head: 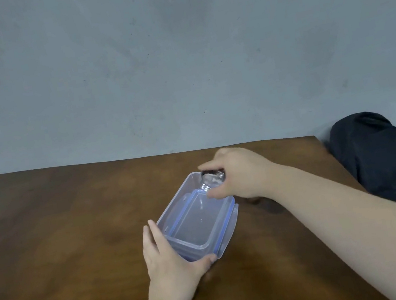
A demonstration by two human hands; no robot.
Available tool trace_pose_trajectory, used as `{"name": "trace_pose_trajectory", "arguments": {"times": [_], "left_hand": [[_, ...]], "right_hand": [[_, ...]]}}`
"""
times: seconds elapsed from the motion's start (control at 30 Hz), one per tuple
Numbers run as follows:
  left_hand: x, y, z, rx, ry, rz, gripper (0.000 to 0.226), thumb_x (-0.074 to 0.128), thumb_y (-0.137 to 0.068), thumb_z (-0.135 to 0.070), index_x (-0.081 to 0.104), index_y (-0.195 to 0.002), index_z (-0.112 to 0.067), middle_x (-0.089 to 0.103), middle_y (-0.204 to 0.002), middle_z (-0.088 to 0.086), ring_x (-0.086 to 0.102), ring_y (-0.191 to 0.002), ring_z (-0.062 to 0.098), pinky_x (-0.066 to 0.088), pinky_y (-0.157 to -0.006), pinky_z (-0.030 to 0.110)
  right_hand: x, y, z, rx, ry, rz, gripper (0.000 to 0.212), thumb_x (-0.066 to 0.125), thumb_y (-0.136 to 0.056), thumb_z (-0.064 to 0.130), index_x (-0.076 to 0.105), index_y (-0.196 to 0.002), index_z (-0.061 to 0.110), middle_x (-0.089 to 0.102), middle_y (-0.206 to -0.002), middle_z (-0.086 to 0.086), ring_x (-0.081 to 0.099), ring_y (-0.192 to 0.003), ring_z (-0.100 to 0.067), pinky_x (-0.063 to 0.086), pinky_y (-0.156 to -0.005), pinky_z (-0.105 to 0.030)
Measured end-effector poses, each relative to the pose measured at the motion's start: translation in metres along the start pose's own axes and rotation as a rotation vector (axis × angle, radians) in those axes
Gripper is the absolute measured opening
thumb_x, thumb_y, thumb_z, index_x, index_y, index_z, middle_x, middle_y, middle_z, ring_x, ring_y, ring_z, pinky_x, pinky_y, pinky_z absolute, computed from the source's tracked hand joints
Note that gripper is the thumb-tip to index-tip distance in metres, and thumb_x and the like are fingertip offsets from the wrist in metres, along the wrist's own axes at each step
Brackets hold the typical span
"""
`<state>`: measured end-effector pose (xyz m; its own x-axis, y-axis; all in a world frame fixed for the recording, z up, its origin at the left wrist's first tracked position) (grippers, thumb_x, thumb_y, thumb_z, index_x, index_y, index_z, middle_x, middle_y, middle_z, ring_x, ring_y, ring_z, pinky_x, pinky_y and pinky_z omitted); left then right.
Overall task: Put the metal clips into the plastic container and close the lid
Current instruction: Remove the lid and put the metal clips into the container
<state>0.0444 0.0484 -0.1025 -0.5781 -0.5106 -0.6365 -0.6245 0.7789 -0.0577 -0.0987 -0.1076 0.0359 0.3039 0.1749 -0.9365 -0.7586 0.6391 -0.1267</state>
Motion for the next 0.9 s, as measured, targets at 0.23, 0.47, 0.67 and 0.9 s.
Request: {"name": "trace_pose_trajectory", "arguments": {"times": [0.23,0.47,0.67,0.9], "left_hand": [[0.009,-0.003,0.008,0.008,0.008,0.036,0.164,0.091,-0.042,-0.064,-0.031,-0.147,-0.037,0.008,-0.161,-0.007,0.031,-0.146,0.024,0.038,-0.115,0.048],[0.013,-0.018,0.004,0.035,0.06,0.187,0.168,0.093,-0.041,-0.057,-0.041,-0.141,-0.043,0.033,-0.157,-0.006,0.028,-0.147,0.02,0.032,-0.119,0.046],[0.019,-0.028,-0.016,0.165,-0.074,0.403,0.156,0.091,-0.064,-0.043,-0.042,-0.143,-0.028,0.029,-0.157,-0.017,0.015,-0.15,0.011,0.003,-0.126,0.041],[0.037,-0.049,-0.02,0.31,-0.195,0.566,0.145,0.078,-0.06,-0.052,-0.05,-0.126,-0.04,0.027,-0.158,-0.024,0.022,-0.147,-0.002,-0.007,-0.125,0.041]], "right_hand": [[0.069,-0.038,0.053,-0.316,0.281,0.412,0.014,0.078,-0.081,0.043,0.063,-0.081,0.043,0.049,-0.07,0.014,0.05,-0.078,-0.014,0.044,-0.064,-0.034],[0.115,-0.033,0.048,-0.229,0.266,0.591,0.02,0.073,-0.084,0.022,0.073,-0.103,0.018,0.07,-0.083,0.004,0.062,-0.074,-0.016,0.046,-0.063,-0.033],[0.111,-0.022,0.034,-0.111,0.29,0.541,0.014,0.071,-0.085,0.029,0.075,-0.091,0.016,0.074,-0.083,-0.005,0.067,-0.077,-0.024,0.052,-0.064,-0.036],[0.086,-0.011,0.02,0.063,0.206,0.364,0.026,0.067,-0.087,0.045,0.059,-0.073,0.024,0.065,-0.079,-0.001,0.061,-0.082,-0.027,0.048,-0.073,-0.038]]}}
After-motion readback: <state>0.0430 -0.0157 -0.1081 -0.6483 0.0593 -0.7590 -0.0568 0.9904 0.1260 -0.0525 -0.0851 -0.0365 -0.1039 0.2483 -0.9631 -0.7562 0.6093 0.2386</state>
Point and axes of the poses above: each hand's wrist, its own y-axis away from the middle knuckle, its own x-axis out of the palm, z = x × y, the point moved 6 cm from there along -y, towards the middle knuckle
